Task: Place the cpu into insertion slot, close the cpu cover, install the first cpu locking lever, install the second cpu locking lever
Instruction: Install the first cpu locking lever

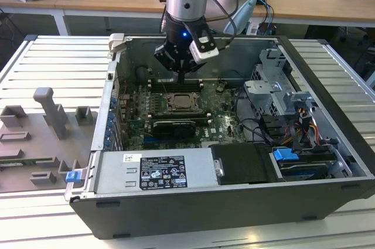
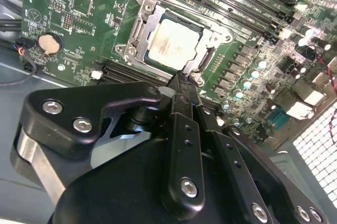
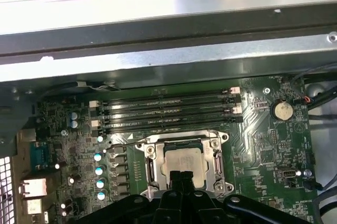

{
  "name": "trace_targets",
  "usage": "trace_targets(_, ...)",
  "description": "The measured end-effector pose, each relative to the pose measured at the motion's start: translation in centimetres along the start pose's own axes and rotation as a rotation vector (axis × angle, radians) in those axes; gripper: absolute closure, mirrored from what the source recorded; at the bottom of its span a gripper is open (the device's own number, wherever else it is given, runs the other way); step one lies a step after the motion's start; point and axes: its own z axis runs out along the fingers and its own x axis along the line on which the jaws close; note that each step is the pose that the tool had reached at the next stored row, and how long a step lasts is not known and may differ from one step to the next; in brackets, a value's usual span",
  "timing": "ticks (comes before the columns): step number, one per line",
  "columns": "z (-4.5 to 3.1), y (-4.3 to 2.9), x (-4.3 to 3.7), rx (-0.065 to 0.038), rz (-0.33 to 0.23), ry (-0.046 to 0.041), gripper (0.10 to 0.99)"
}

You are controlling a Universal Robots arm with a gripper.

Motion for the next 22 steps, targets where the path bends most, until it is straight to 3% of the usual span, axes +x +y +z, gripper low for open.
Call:
trace_targets(10, 0.00, 0.00, 0.00, 0.000, -0.082, 0.0038, 0.980)
trace_targets(17, 0.00, 0.00, 0.00, 0.000, -0.213, 0.0098, 0.980)
trace_targets(22, 0.01, -0.02, 0.29, 0.000, -0.220, 0.0099, 0.980)
